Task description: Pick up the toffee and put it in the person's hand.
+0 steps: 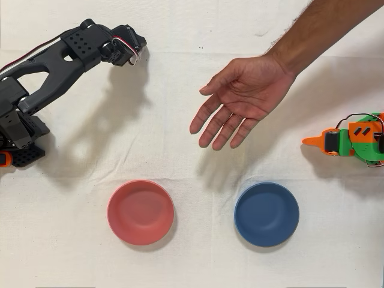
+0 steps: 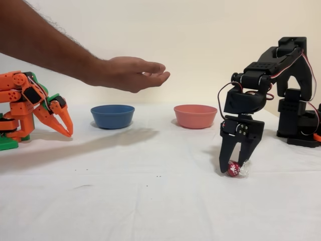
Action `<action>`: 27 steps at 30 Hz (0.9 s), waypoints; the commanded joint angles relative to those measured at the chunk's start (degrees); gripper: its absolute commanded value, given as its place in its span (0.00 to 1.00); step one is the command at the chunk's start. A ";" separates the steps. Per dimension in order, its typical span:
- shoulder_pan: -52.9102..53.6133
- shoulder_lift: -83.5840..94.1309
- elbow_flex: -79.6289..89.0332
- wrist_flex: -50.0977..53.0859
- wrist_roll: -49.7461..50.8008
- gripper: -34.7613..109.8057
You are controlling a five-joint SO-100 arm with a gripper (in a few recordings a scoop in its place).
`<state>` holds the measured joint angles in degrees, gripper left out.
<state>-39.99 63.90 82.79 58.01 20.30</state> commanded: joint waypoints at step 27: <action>0.88 15.47 -1.14 3.78 -7.38 0.35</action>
<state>-39.29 70.05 82.35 60.91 13.27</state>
